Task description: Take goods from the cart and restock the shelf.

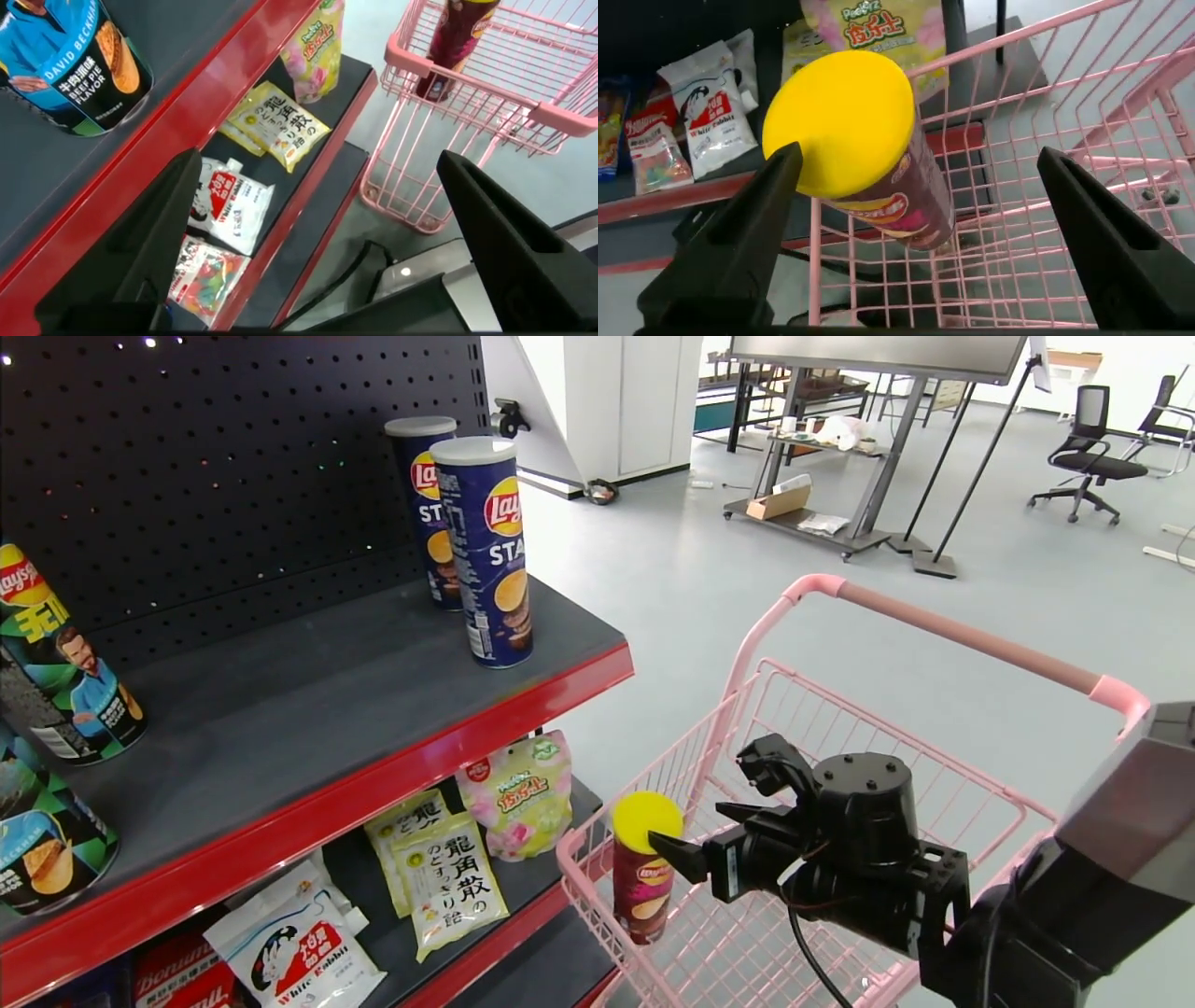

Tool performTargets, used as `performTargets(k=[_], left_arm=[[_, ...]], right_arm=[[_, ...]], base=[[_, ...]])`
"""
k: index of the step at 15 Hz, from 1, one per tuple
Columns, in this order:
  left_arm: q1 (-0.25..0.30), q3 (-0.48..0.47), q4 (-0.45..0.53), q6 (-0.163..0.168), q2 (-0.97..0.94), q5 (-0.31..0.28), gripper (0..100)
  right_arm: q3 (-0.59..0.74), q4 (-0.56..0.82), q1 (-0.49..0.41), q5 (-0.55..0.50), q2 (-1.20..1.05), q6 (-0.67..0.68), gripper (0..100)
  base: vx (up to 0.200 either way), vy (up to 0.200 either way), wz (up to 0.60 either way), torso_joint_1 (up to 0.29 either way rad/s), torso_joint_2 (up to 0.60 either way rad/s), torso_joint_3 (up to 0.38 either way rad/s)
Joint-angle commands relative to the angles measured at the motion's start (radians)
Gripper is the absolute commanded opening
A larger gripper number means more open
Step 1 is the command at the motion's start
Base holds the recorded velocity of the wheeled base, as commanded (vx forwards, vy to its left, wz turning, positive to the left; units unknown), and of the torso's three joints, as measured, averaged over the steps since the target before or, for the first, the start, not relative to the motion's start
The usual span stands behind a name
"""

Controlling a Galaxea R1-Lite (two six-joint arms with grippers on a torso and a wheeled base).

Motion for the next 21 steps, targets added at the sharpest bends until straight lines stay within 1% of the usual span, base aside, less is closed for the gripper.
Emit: performTargets(k=[1,3,5,11,14,18,21], left_arm=[[0.000,0.004,0.000,0.000,-0.002,0.000,100],[0.000,0.004,0.000,0.000,-0.001,0.000,100],[0.000,0.005,0.000,0.000,0.002,-0.001,100],[0.000,0.005,0.000,0.000,0.001,-0.001,100],[0.000,0.005,0.000,0.000,0.005,-0.004,100],[0.000,0.004,-0.002,0.000,0.007,-0.004,100],[0.000,0.002,-0.002,0.000,0.005,-0.003,100]], right_arm=[[-0.001,0.001,-0.018,-0.001,0.006,-0.001,100],[-0.014,0.001,-0.068,-0.002,0.009,-0.005,100],[-0.014,0.001,-0.088,-0.001,0.006,-0.007,100],[-0.043,0.001,-0.077,-0.001,-0.031,-0.007,100],[0.000,0.001,-0.039,-0.010,-0.089,-0.004,100],[0.028,0.001,0.039,-0.025,-0.083,0.008,100],[0.057,0.001,0.078,-0.041,-0.046,0.065,100]], base=[[0.000,0.000,0.00,0.000,0.00,0.000],[0.000,0.000,0.00,0.000,0.00,0.000],[0.000,0.000,0.00,0.000,0.00,0.000],[0.000,0.000,0.00,0.000,0.00,0.000],[0.000,0.000,0.00,0.000,0.00,0.000],[0.000,0.000,0.00,0.000,0.00,0.000],[0.000,0.000,0.00,0.000,0.00,0.000]])
